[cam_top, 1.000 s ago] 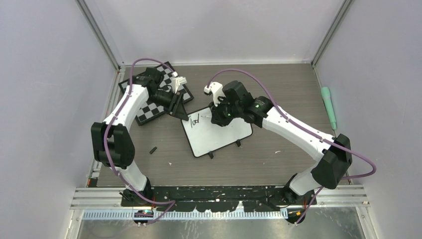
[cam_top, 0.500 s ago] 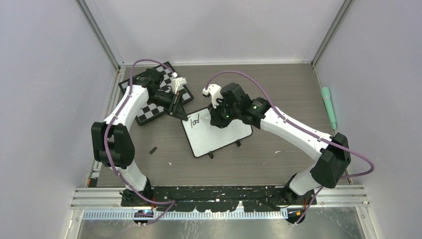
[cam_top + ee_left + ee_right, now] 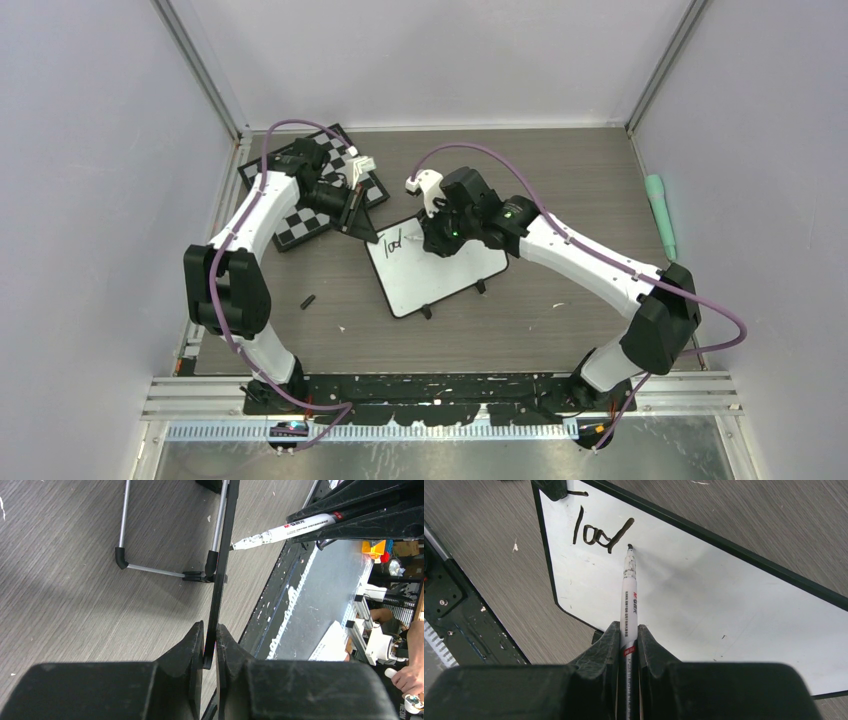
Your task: Write a sentence on the whiteboard
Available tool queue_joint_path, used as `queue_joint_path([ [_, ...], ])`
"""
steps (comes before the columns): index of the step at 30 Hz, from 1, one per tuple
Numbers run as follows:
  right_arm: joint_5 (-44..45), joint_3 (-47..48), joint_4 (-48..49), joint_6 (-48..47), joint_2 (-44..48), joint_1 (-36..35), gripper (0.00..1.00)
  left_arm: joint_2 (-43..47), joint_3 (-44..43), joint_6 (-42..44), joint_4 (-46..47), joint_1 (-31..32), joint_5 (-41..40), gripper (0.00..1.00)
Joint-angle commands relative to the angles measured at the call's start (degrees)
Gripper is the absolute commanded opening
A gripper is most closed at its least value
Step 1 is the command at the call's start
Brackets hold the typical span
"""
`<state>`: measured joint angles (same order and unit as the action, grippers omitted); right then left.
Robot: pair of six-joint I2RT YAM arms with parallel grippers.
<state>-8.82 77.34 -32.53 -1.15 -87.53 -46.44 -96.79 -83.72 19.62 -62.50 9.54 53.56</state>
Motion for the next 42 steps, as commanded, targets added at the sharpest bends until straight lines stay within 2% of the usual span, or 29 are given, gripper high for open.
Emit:
queue_joint_path([
  [1,0.6,1.56,2.26,0.62,-0.48,-0.38,0.0,2.41,0.31,-0.75,0.87,0.15,0.6,0.04],
  [23,2.06,-1.42,1.46,-1.19,1.25,-1.03,0.0,2.29,0.31,-0.45,0.43,0.19,0.23,0.02],
  [42,3.55,1.43,1.5,-1.4,1.03,0.64,0.0,2.42,0.27,-0.65,0.45,0.25,0.05,0.01],
])
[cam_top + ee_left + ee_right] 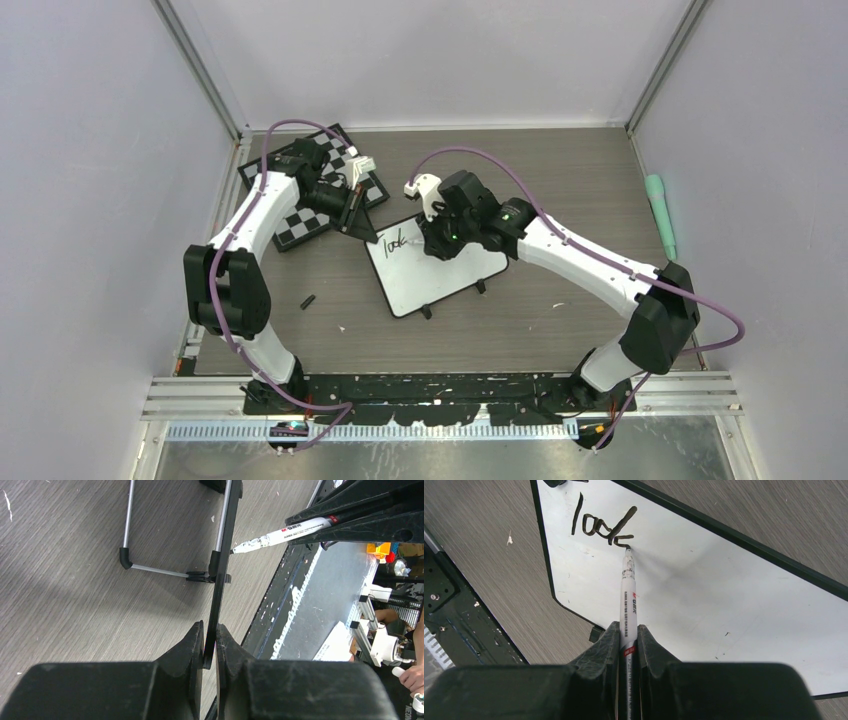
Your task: Write a sentence on the whiteboard
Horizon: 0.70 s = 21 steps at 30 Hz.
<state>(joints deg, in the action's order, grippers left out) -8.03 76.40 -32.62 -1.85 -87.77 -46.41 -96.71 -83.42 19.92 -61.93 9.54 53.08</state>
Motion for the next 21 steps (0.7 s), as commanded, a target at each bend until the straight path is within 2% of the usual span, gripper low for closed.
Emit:
queue_joint_path([
  [1,2.55,2.42,1.6,-0.64,1.22,0.62,0.0,2.39,-0.02,-0.94,-0.12,0.19,0.53,0.01],
  [21,1.84,2.7,1.49,-0.4,0.08,0.62,0.0,2.65,0.05,-0.85,-0.21,0.19,0.27,0.01],
])
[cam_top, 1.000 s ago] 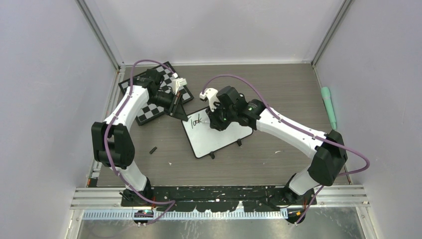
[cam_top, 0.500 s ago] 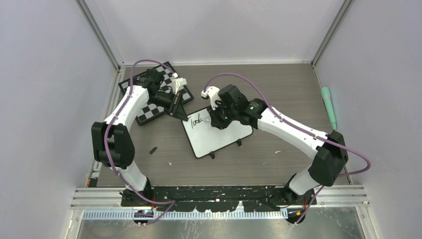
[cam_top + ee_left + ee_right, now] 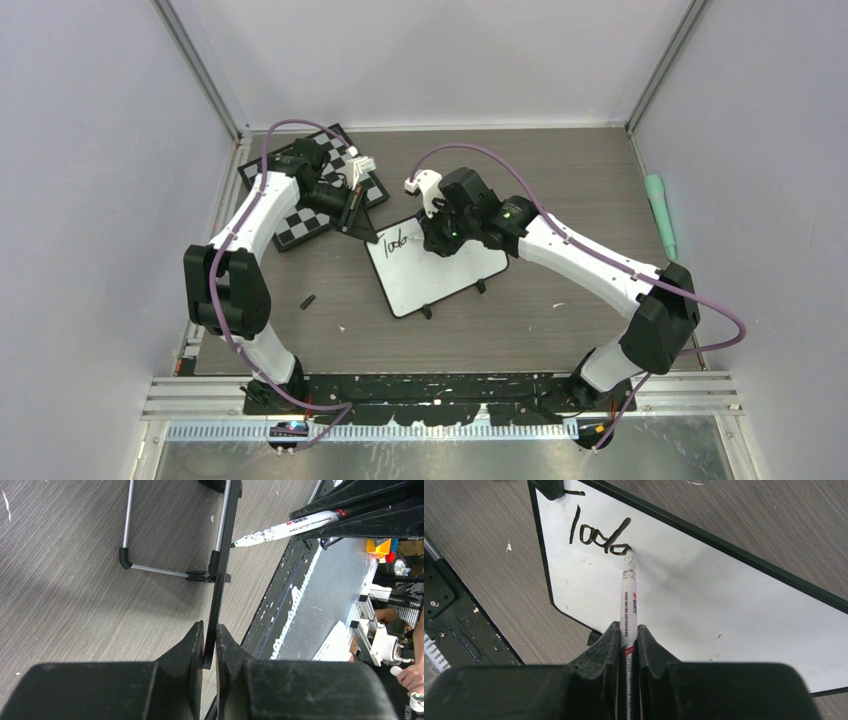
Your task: Write a sentence on the whiteboard
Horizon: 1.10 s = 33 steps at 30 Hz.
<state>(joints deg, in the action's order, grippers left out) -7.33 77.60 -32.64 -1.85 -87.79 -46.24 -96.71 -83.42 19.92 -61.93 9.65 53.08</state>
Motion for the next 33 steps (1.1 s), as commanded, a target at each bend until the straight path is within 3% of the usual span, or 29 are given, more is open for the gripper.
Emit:
queue_joint_path([
  [1,0.93,1.15,1.46,-0.36,0.15,0.45,0.0,2.64,0.09,-0.85,-0.16,0.1,0.23,0.01],
  [33,0.43,0.78,-1.12,-1.42,4.44,0.46,0.0,2.79,0.09,-1.18,-0.07,0.13,0.27,0.0],
])
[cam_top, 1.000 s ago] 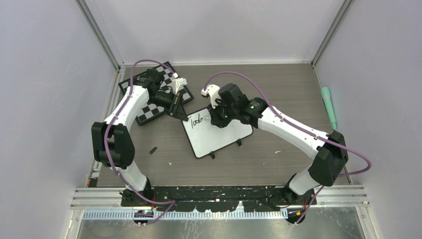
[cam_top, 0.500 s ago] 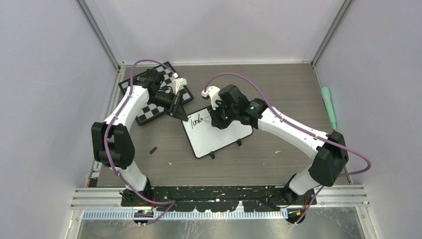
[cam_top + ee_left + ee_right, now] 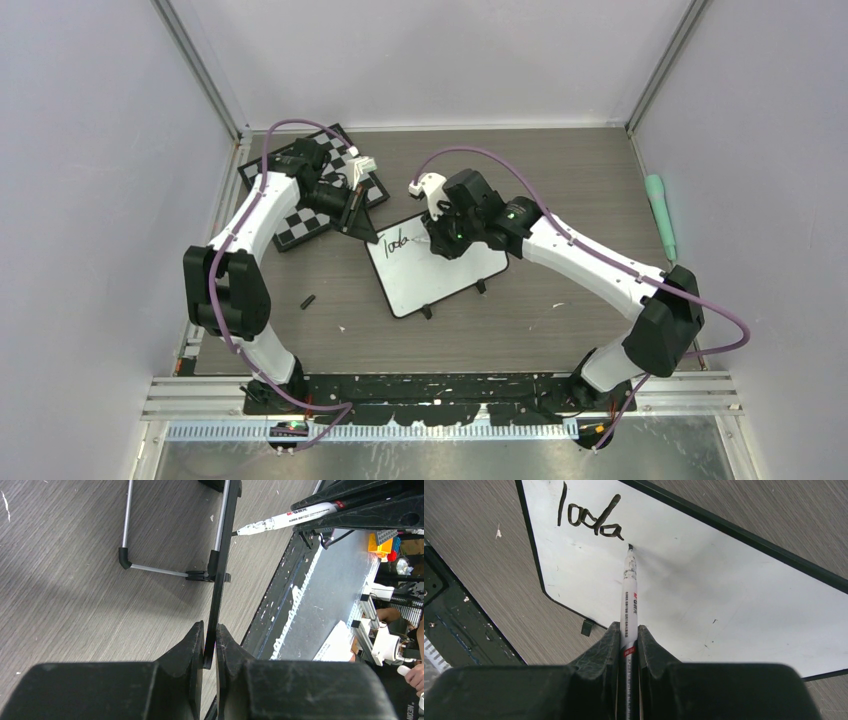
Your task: Write a sentence on the whiteboard
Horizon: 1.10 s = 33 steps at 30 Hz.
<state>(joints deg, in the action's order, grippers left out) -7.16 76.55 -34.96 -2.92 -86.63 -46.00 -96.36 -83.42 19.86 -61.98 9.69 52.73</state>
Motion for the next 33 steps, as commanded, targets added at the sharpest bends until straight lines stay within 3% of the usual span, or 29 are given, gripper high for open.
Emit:
queue_joint_path([
  [1,0.32,1.9,1.41,-0.29,3.34,0.21,0.0,2.43,0.1,-1.12,0.01,0.09,0.62,0.0],
  [33,1.1,3.16,4.1,0.15,-0.78,1.05,0.0,2.73,0.39,-1.12,0.18,0.06,0.52,0.0],
])
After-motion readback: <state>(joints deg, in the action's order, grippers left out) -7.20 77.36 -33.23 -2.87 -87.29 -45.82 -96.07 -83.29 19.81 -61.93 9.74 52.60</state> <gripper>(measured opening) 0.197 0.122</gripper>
